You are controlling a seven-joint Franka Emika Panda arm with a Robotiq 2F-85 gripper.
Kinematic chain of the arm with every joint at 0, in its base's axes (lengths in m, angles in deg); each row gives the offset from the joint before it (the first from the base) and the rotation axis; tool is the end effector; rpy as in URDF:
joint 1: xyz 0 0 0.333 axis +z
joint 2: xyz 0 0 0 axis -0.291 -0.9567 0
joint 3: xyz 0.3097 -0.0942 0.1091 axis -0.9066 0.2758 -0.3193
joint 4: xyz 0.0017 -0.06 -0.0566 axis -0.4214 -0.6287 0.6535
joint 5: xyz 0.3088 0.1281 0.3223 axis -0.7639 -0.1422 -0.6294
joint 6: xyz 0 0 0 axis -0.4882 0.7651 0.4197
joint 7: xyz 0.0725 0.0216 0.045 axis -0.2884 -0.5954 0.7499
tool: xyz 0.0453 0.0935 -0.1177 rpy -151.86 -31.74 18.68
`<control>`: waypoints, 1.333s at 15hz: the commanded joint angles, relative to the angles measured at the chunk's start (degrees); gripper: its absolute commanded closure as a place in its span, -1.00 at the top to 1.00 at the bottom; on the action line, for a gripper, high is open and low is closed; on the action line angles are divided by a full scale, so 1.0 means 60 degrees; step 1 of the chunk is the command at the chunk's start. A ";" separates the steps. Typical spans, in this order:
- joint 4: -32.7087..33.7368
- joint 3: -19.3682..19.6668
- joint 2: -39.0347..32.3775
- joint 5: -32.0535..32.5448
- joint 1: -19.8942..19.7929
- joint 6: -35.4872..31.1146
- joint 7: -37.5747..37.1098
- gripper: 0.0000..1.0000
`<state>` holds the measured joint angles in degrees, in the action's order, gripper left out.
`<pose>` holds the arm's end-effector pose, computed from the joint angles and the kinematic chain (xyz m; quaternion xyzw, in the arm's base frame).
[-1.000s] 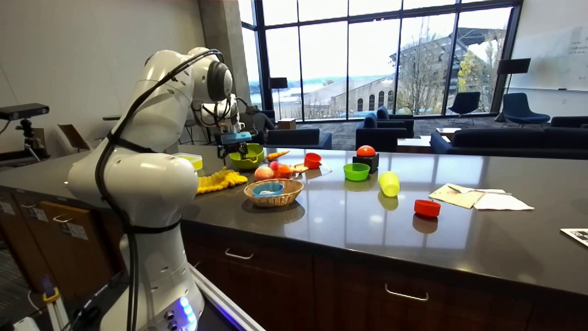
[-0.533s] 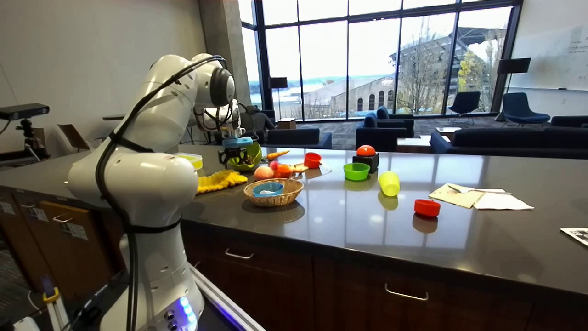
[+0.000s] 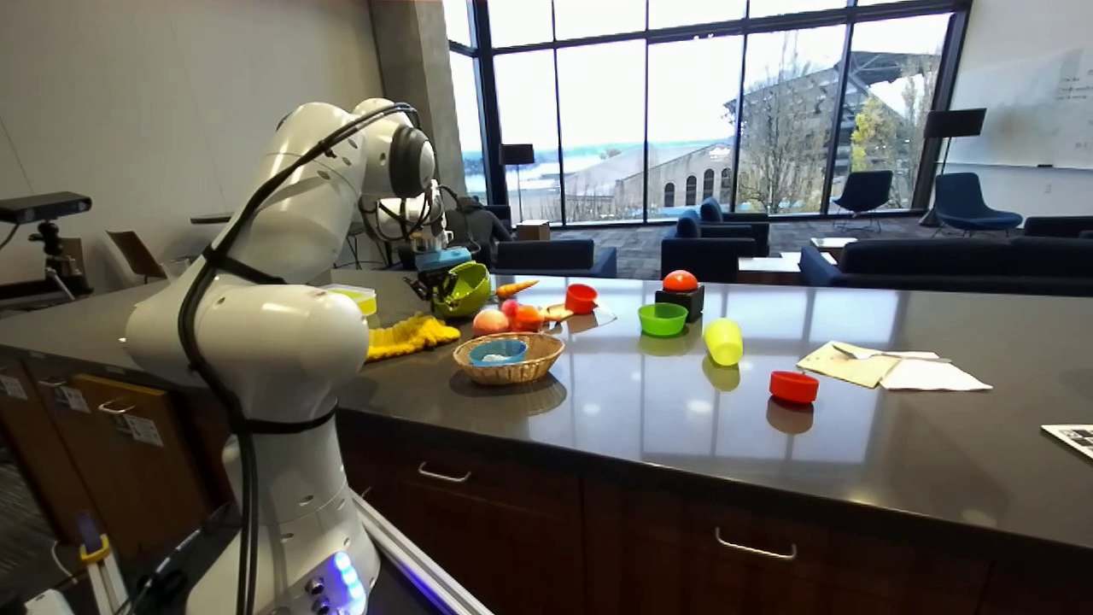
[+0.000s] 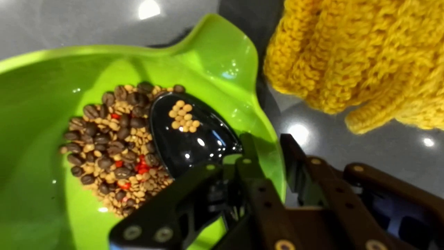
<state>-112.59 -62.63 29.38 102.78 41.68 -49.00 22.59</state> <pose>0.6348 0.5280 0.2269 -0.8150 -0.5745 -0.0706 0.0275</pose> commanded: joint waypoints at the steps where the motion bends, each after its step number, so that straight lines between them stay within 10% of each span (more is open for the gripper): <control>1: -0.0251 0.0196 0.0348 0.0453 0.0204 -0.0210 0.0113 -0.98; 11: -0.1632 0.0267 0.2171 0.1251 0.0029 0.0676 -0.0623 -0.97; 20: -0.4644 -0.0438 0.4103 -0.2105 -0.1663 -0.0461 0.0913 -0.97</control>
<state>-133.02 -62.82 49.38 97.43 36.24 -47.09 22.57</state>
